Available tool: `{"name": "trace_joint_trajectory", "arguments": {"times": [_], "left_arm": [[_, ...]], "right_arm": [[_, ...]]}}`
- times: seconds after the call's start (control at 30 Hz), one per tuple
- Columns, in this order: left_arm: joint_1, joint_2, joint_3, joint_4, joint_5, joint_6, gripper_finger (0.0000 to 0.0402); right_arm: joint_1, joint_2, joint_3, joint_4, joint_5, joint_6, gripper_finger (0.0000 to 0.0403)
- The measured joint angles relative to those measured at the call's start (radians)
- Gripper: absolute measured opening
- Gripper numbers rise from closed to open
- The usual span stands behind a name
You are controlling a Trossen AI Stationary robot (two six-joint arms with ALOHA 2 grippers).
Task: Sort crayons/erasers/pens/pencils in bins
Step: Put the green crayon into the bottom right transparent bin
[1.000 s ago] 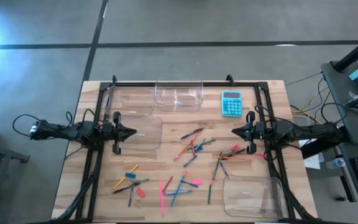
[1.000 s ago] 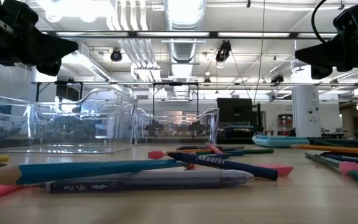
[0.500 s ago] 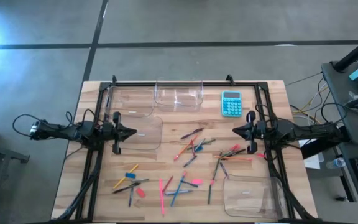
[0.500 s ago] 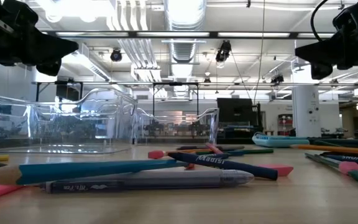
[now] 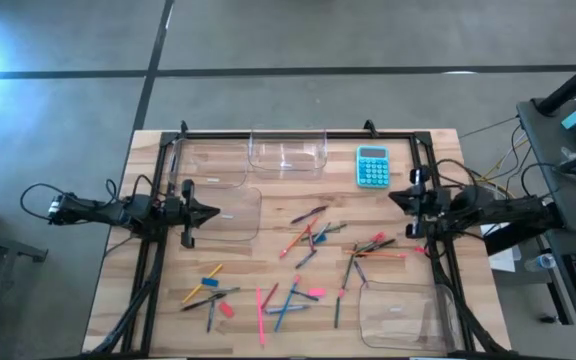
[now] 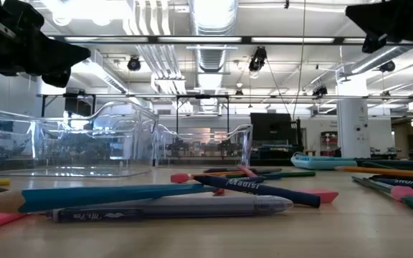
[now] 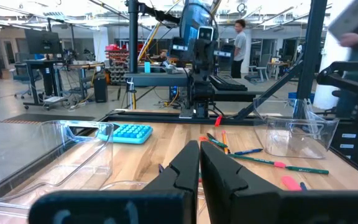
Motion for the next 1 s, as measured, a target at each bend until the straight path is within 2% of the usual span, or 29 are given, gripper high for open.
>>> {"name": "trace_joint_trajectory", "arguments": {"times": [0.17,0.37,0.57,0.73,0.87,1.0], "left_arm": [[0.000,0.000,0.000,0.000,0.000,0.000,0.0002],[0.000,0.000,0.000,0.000,0.000,0.000,0.0002],[0.000,0.000,0.000,0.000,0.000,0.000,0.0002],[0.000,0.000,0.000,0.000,0.000,0.000,0.0002],[0.000,0.000,0.000,0.000,0.000,0.000,0.0002],[0.000,0.000,0.000,0.000,0.000,0.000,0.0002]], "right_arm": [[0.000,0.090,0.135,-0.167,0.000,0.039,0.0009],[0.000,0.260,0.249,-0.368,0.000,0.140,0.0020],[0.000,0.405,0.278,-0.387,0.000,0.186,0.0067],[0.000,0.473,0.295,-0.408,0.000,0.205,0.0117],[0.000,0.510,0.353,-0.541,-0.001,0.227,0.0145],[0.000,0.548,0.442,-0.684,-0.001,0.271,0.0156]]}}
